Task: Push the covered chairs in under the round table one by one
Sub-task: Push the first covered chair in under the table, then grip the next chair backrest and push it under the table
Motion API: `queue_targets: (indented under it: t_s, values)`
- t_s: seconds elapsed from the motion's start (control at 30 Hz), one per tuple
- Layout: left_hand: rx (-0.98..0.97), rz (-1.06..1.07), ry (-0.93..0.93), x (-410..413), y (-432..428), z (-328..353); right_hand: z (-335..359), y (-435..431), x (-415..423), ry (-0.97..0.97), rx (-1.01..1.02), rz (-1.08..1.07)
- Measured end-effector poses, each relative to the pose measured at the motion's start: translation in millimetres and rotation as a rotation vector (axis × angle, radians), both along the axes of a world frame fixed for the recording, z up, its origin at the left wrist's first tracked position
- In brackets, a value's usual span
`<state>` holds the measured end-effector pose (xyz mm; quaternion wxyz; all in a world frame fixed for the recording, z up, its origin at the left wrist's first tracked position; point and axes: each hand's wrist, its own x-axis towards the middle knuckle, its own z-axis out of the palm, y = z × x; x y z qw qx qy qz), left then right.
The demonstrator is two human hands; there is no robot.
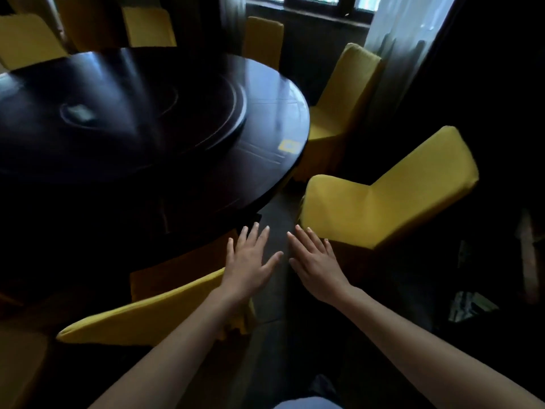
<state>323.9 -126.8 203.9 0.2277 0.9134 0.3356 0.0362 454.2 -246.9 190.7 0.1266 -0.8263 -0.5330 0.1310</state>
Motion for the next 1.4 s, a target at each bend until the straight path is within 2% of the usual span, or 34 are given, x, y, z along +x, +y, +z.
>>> queue_targets:
  t_s: [0.3, 0.63, 0.87, 1.13, 1.27, 1.4]
  values:
    - [0.106, -0.288, 0.007, 184, -70, -4, 2, -116, 169, -0.027, -0.018, -0.327]
    - [0.059, -0.514, 0.026, 324, -130, 5, 5, -198, 274, 0.015, 0.054, -0.545]
    - [0.038, -0.59, 0.002, 420, -139, 0, 0, -216, 350, 0.043, 0.109, -0.648]
    - [-0.009, -0.638, -0.005, 564, -138, -10, 2, -211, 483, 0.051, 0.137, -0.72]
    - [-0.012, -0.65, -0.048, 645, -134, -9, 5, -204, 555, 0.064, 0.089, -0.718]
    - [-0.002, -0.649, -0.123, 715, -124, -2, 12, -196, 618, 0.022, 0.138, -0.709]
